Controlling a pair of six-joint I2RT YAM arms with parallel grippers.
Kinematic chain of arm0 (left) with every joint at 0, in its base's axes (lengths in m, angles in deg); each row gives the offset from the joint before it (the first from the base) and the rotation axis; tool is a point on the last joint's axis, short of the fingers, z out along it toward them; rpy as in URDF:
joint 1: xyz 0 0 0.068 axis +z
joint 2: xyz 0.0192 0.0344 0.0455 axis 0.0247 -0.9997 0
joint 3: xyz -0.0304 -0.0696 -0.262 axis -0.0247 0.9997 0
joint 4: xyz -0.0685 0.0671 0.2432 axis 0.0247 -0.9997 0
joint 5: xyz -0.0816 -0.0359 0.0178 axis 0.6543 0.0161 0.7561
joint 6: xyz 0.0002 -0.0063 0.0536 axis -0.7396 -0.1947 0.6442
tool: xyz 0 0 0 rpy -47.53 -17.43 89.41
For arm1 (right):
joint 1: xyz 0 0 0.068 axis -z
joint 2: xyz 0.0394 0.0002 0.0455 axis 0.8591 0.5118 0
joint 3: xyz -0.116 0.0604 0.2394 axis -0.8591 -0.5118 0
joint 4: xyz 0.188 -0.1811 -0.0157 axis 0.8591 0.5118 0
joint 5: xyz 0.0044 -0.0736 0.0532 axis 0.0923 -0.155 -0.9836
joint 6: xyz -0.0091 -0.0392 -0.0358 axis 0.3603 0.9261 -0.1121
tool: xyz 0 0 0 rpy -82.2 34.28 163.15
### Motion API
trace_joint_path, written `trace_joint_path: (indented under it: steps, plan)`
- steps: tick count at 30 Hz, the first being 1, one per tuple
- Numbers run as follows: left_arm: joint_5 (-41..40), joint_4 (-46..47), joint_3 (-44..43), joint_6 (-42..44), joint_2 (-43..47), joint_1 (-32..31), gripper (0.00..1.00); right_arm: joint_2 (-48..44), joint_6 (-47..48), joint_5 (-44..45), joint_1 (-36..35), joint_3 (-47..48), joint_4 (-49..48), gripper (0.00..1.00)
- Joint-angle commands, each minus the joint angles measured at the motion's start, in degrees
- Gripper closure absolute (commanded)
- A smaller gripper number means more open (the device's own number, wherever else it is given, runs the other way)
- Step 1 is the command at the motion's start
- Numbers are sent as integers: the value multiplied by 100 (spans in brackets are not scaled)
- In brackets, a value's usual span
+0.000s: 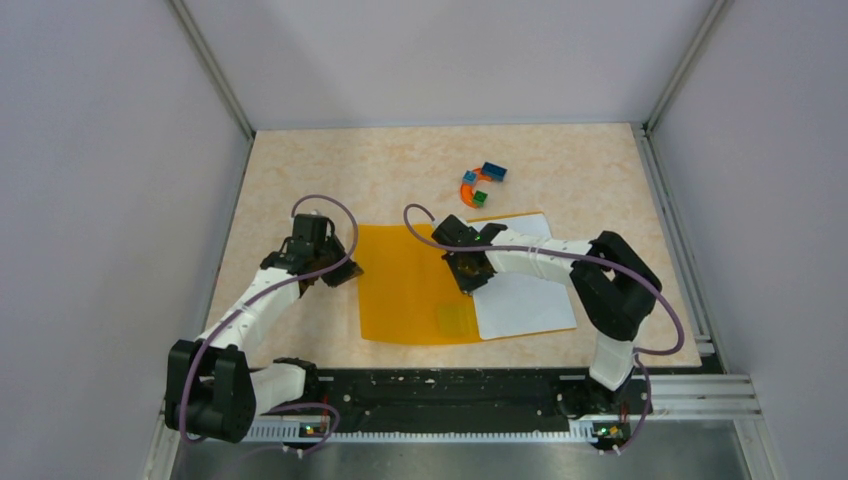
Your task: Put the files into the folder
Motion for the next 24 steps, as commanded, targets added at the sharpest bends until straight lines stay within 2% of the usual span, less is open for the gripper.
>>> trace_joint_path:
  steps: [1, 12, 24]
  plan:
    - [-41, 240, 6, 45, 48, 4, 100, 535, -66, -71, -39, -203, 110, 100]
    - [206, 407, 164, 124, 40, 0, 100, 370, -195, -556, 144, -81, -206, 100]
    - [227, 405, 192, 194, 216, 2, 100, -5, -291, -475, 376, 27, -64, 100]
